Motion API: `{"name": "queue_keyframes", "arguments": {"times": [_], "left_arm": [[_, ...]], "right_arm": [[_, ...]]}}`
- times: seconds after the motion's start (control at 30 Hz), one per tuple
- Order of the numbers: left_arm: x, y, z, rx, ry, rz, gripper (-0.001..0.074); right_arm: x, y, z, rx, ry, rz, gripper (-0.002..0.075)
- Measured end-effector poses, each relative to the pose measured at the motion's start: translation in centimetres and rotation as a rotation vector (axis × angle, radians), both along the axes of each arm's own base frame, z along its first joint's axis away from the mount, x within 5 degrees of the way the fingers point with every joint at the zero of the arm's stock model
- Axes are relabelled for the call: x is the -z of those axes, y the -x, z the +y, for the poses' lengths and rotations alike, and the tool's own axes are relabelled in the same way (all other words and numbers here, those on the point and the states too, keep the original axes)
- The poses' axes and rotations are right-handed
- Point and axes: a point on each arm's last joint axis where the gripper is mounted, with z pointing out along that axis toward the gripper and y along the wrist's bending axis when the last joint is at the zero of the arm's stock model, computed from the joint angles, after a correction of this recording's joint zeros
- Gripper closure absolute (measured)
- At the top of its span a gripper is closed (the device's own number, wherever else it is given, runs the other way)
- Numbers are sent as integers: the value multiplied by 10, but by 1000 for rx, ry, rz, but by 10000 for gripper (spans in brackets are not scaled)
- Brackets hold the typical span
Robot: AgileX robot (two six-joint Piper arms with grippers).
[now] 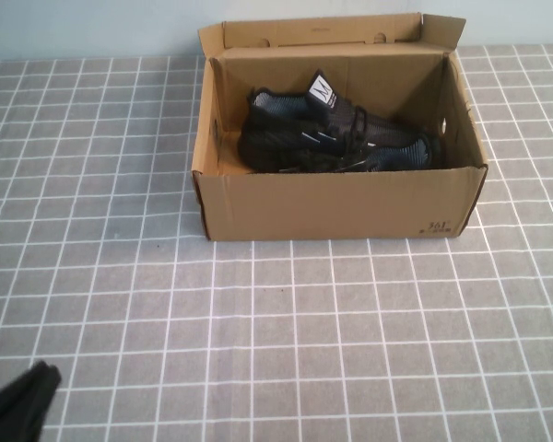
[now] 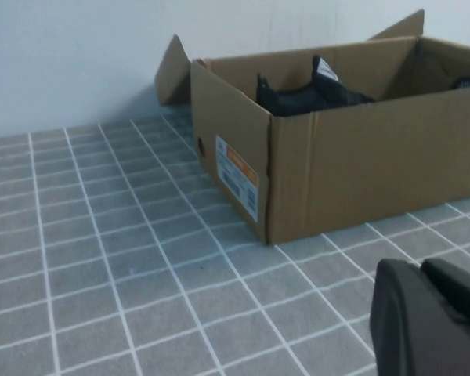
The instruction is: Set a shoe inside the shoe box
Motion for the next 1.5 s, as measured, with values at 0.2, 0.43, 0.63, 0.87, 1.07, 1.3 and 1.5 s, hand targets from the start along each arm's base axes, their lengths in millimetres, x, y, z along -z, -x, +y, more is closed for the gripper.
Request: {"name": "queue_keyframes", "arguments": {"times": [0.2, 0.43, 0.63, 0.87, 1.07, 1.3, 1.5], "left_arm": [[5, 2, -4, 50, -17, 54, 735], [6, 3, -5, 58, -8, 68, 735], [6, 3, -5, 59, -6, 71, 736], [6, 3, -5, 58, -4, 71, 736], [6, 3, -5, 58, -2, 72, 736], [6, 3, -5, 59, -3, 74, 736], [7, 3, -5, 59, -3, 77, 736]], "right_arm": [[2, -1, 1, 1, -5, -3, 742], [11, -1, 1, -5, 56, 57, 742], [17, -3, -1, 24, 152, 53, 742], [58, -23, -4, 251, 149, 16, 742], [107, -31, -22, 558, 81, -25, 742], [113, -20, -31, 677, 8, -107, 742], [118, -20, -31, 684, 1, -45, 742]]}}
